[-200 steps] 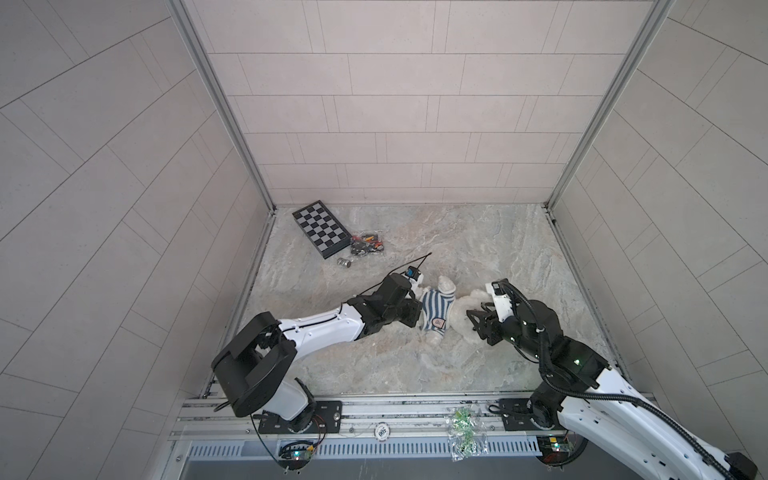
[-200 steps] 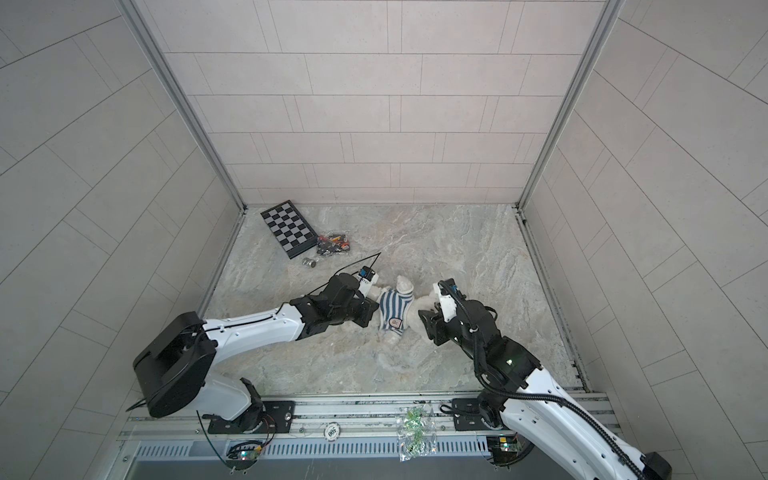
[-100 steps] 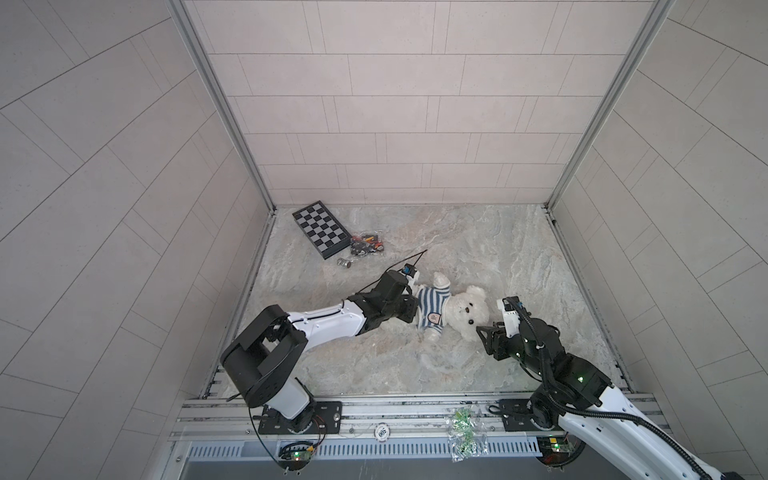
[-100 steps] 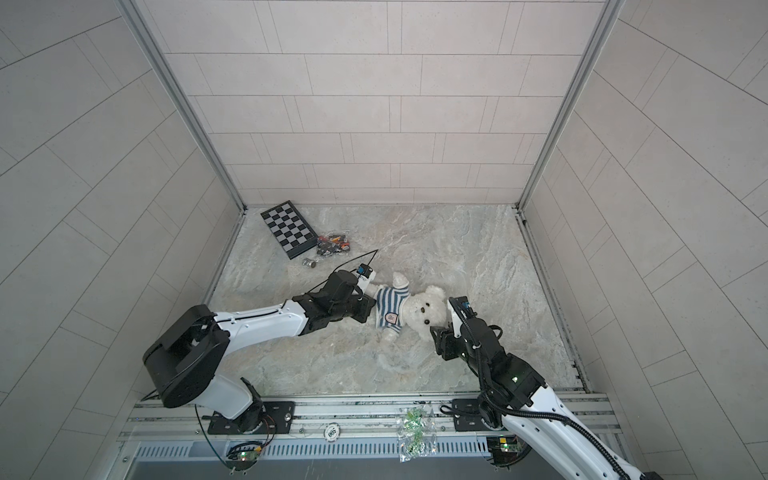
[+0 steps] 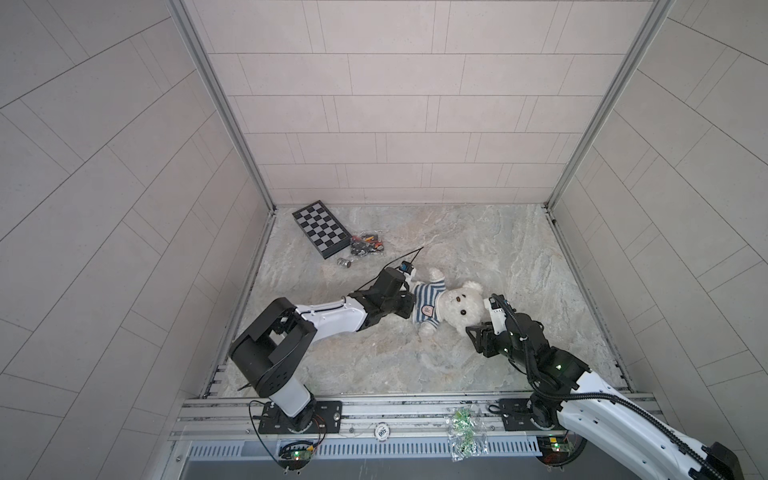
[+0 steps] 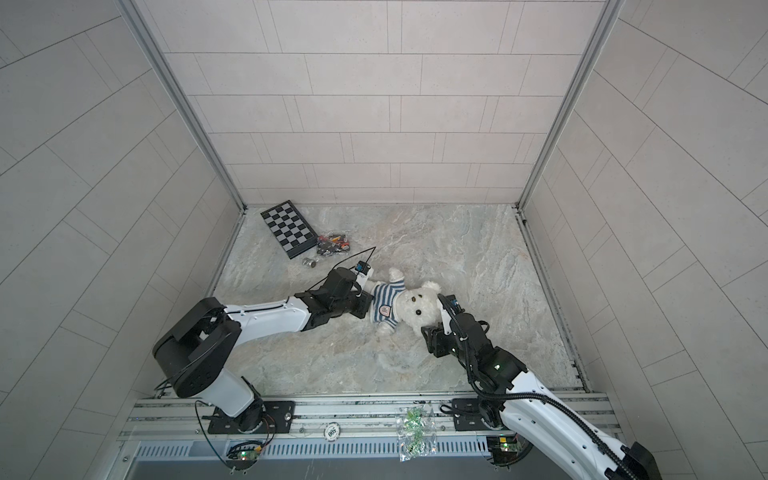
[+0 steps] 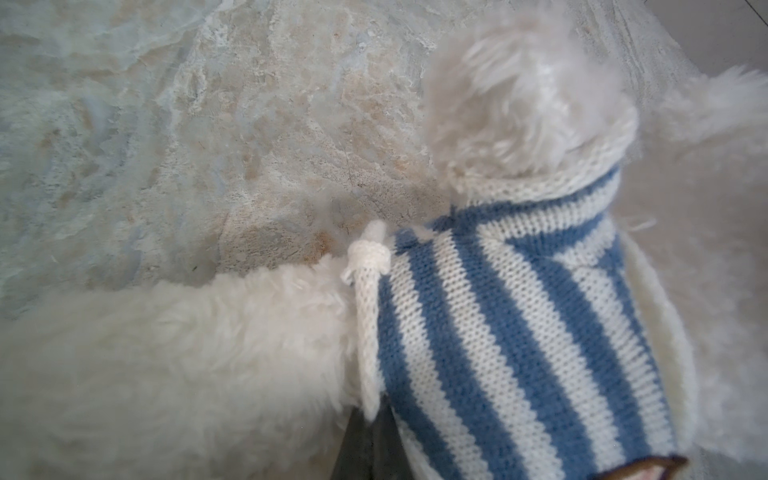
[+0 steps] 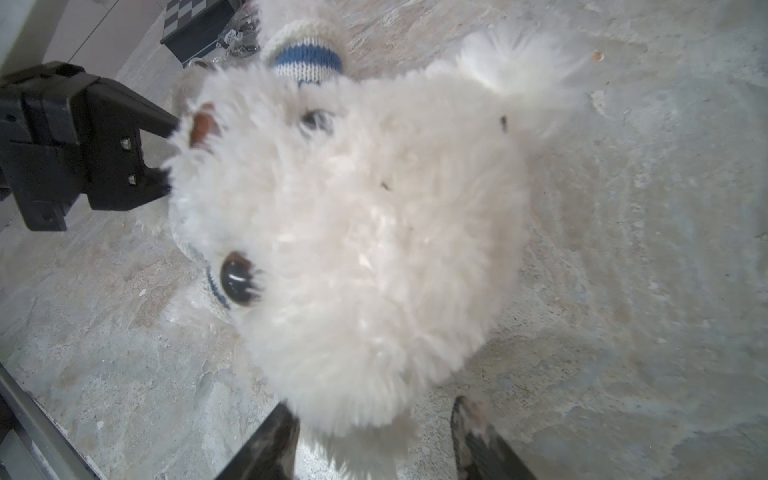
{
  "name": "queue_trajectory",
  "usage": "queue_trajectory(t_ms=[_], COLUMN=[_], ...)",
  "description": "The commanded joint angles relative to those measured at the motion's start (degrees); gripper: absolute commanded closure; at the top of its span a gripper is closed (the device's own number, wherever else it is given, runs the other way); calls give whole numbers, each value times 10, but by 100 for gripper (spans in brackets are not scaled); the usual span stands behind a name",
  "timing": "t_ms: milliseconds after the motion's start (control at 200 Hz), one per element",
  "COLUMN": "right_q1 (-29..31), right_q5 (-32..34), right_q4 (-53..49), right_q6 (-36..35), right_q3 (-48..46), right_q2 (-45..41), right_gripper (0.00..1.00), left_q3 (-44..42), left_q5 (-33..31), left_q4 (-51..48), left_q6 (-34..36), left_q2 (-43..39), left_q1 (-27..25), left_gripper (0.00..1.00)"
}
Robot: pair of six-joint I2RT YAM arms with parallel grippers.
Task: Dress the teddy bear
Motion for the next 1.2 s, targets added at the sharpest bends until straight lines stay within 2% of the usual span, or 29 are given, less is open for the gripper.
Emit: queue_trajectory(t_ms=[0, 225, 405, 491, 551, 721, 806, 986, 1191], right_q1=[-2, -3, -3, -3, -4, -5, -6, -8, -8], right_q5=[-18, -16, -15, -13, -13, -12, -7, 6, -17], right_q4=[48, 82, 111, 122, 127, 134, 127, 88, 74], right_q6=[-5, -17, -16, -16, -16, -22, -22, -13, -11], right_q3=[-3, 4, 3, 2, 2, 2, 5, 7, 25], right_q2=[9, 60, 91, 100, 104, 106, 99, 56, 50], right_gripper=[39, 44, 44, 48, 55, 88, 100, 100, 100], left_q3=[2, 4, 10, 4, 0, -8, -11, -29, -31], left_q5=[4, 8, 6, 15, 20, 28, 27, 47, 46], left_q4=[-5, -1, -12, -6, 0, 11, 10, 14, 10], left_q6=[5, -1, -8, -18, -20, -20, -20, -35, -35], left_q2=[8, 11, 16, 17, 16, 7, -4, -22, -40], left_q1=[4, 4, 13, 22, 26, 25, 28, 65, 49], left_gripper=[100, 100, 100, 100, 100, 100, 100, 100, 100])
